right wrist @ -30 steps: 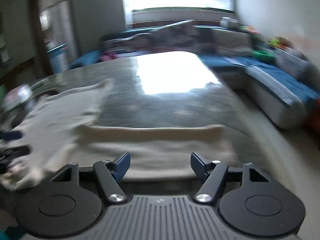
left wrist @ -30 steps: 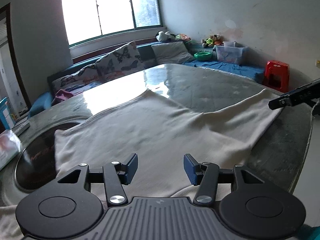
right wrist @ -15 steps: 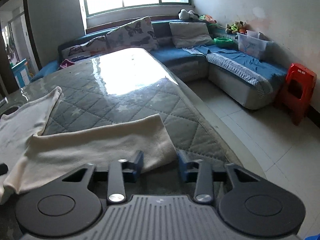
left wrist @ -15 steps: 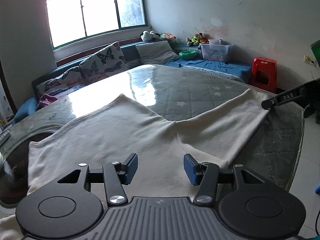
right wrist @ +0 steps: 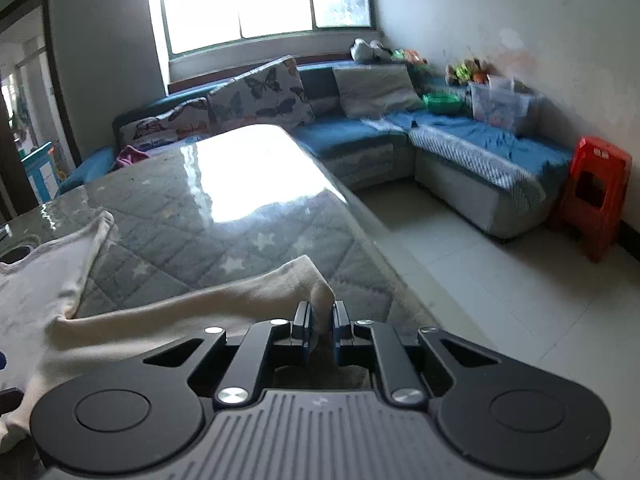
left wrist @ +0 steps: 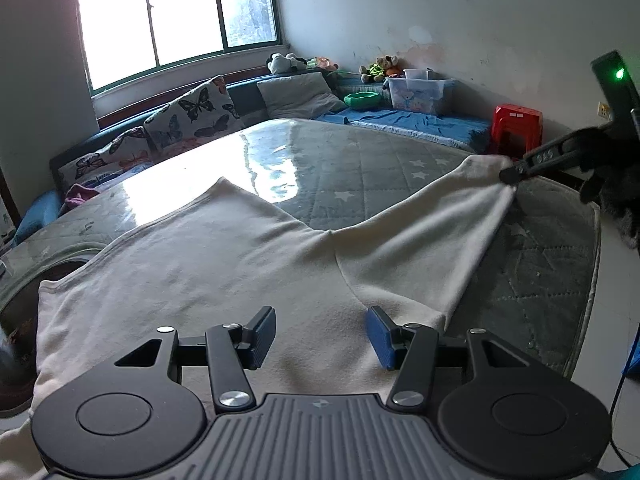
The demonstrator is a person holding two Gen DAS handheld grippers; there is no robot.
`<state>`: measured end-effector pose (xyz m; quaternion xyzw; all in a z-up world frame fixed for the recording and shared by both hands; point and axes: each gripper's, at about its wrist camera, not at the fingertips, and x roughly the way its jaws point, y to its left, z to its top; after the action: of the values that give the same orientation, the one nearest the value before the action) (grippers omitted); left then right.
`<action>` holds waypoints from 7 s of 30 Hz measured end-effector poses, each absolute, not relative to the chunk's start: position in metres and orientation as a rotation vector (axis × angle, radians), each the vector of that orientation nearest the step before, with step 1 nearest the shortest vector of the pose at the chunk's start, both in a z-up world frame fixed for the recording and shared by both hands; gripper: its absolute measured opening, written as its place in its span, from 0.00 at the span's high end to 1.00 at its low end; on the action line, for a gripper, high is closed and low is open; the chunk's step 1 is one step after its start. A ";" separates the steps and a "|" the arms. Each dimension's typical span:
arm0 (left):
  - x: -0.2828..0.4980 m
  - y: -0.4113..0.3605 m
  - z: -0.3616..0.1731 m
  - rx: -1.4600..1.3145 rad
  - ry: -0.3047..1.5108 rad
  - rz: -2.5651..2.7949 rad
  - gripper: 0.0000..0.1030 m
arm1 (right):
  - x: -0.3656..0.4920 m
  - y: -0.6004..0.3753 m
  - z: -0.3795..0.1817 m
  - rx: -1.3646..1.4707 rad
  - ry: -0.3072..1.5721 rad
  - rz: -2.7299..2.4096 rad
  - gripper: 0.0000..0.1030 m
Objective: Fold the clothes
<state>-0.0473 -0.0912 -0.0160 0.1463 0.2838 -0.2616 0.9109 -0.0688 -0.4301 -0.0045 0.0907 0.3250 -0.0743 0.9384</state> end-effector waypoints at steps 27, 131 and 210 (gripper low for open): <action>-0.050 -0.096 -0.015 0.298 0.585 -0.540 0.46 | -0.065 -0.417 0.060 0.188 0.519 0.014 0.92; -0.078 0.061 -0.010 0.014 0.653 -0.195 0.76 | -0.006 -0.211 0.016 -0.332 0.775 0.662 0.76; -0.092 0.211 0.000 -0.183 0.609 0.434 0.67 | -0.073 -0.083 0.006 -0.452 0.711 1.085 0.81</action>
<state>-0.0922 0.2110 0.0005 -0.0894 0.2969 0.2118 0.9268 -0.0733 -0.0827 0.0063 -0.2086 0.3283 0.5010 0.7731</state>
